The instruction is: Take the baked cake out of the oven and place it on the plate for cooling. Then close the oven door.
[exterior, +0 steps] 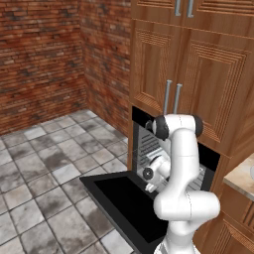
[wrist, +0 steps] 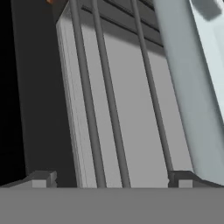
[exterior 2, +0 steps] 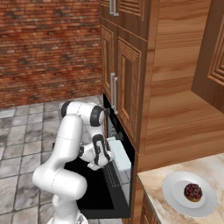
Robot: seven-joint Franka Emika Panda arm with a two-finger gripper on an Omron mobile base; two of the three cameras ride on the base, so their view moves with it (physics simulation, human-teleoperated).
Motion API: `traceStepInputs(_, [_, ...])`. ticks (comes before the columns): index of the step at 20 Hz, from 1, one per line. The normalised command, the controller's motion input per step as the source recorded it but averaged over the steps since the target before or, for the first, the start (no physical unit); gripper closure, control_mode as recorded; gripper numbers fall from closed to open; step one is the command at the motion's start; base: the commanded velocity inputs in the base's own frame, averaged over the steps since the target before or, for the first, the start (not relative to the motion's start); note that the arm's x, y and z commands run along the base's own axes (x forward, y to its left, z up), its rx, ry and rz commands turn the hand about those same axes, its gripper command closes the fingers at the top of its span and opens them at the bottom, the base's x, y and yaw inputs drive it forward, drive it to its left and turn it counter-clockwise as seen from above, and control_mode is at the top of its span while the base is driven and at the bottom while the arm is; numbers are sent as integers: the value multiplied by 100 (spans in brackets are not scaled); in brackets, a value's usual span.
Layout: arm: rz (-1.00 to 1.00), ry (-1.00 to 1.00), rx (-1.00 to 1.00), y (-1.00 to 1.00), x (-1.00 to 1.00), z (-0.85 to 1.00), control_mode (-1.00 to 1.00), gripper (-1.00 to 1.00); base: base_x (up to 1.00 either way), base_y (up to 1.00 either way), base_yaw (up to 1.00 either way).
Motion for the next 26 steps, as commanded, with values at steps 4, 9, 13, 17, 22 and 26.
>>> traceStepInputs(4, [0,-18,-9,0,0,-21,-100,-100,0,0,0])
traceStepInputs(9, [0,-13,-7,0,1,-14,-100,-100,0,0,0])
traceStepInputs(13, [0,-8,-7,0,3,-7,-100,-100,0,0,0])
traceStepInputs(17, [0,-2,-7,0,3,0,-100,-100,0,0,0])
traceStepInputs(22, [0,0,-4,-7,6,0,-100,-100,0,0,0])
traceStepInputs(26, [0,0,-1,-16,11,0,-100,-100,0,0,0])
